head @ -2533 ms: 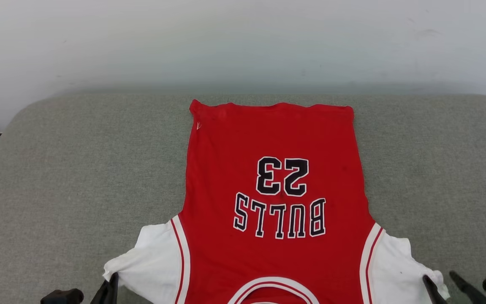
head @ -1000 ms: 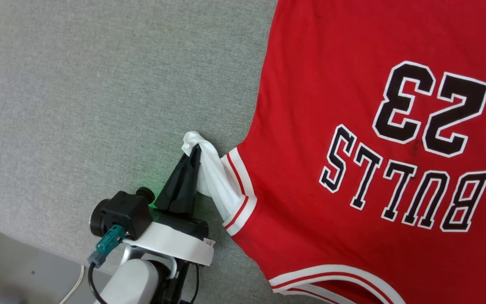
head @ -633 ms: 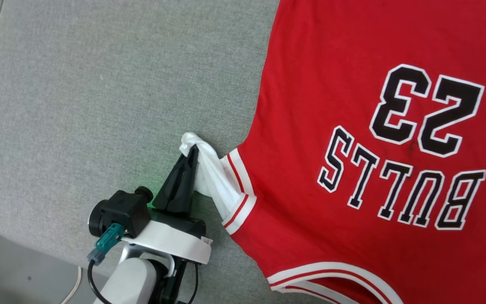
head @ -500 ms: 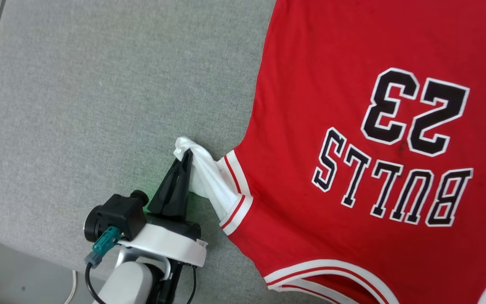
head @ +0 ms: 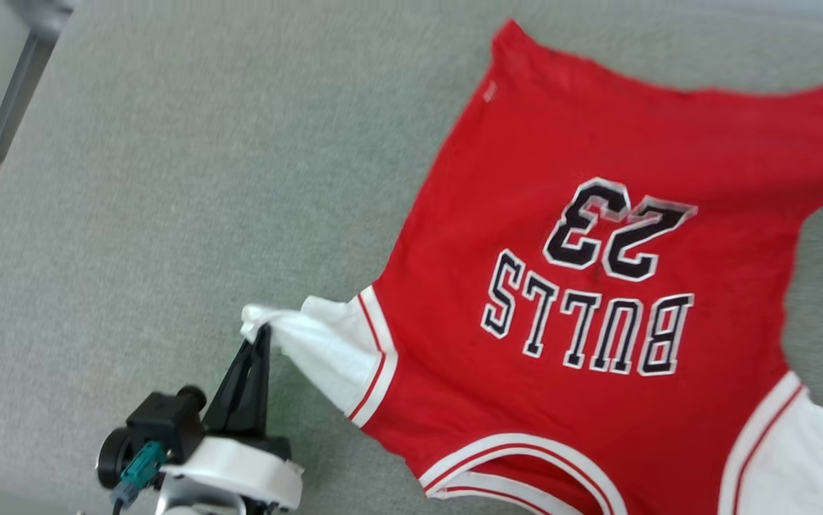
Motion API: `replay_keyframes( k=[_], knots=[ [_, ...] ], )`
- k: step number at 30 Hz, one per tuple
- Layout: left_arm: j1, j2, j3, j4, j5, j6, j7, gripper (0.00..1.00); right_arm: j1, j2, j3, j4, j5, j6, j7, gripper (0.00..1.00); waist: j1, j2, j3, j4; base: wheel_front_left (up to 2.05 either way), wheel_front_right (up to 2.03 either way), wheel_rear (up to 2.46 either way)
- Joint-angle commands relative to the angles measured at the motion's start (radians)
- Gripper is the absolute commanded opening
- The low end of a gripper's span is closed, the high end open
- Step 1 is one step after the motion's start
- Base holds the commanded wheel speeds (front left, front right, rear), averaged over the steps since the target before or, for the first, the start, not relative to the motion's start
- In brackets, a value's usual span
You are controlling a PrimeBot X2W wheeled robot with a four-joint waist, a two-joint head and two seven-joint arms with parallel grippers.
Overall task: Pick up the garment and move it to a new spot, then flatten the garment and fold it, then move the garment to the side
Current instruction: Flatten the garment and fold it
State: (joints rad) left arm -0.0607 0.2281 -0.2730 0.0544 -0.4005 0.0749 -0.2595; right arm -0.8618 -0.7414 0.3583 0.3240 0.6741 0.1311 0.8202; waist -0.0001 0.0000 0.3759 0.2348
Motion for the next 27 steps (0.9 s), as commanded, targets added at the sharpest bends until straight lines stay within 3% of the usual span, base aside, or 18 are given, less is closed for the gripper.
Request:
replay_keyframes(
  k=[1, 7, 12, 20, 27],
  knots=[
    [0.021, 0.009, 0.009, -0.005, -0.004, 0.006, 0.001, 0.00, 0.059, -0.024, 0.006, -0.025, 0.024, -0.001, -0.017, 0.00, 0.0001, 0.0000, -0.064, -0.049, 0.00, 0.00, 0.00],
    [0.079, 0.030, 0.024, -0.015, -0.015, 0.026, 0.013, 0.00, 0.316, -0.113, -0.033, -0.136, 0.095, -0.001, -0.089, 0.00, 0.0001, 0.0000, -0.132, -0.094, 0.00, 0.00, 0.00],
    [0.117, 0.041, 0.035, -0.024, -0.022, 0.039, 0.018, 0.00, 0.561, -0.125, -0.110, -0.201, 0.122, -0.001, -0.143, 0.00, 0.0001, 0.0000, -0.175, -0.130, 0.00, 0.00, 0.00],
    [0.156, 0.062, 0.042, -0.032, -0.030, 0.049, 0.030, 0.00, 0.893, -0.047, -0.214, -0.250, 0.120, -0.001, -0.167, 0.00, 0.0001, 0.0000, -0.213, -0.168, 0.00, 0.00, 0.00],
    [0.154, 0.072, 0.035, -0.031, -0.032, 0.046, 0.042, 0.00, 1.034, 0.067, -0.259, -0.200, 0.094, -0.001, -0.195, 0.00, 0.0001, 0.0000, -0.216, -0.174, 0.00, 0.00, 0.00]
  ],
)
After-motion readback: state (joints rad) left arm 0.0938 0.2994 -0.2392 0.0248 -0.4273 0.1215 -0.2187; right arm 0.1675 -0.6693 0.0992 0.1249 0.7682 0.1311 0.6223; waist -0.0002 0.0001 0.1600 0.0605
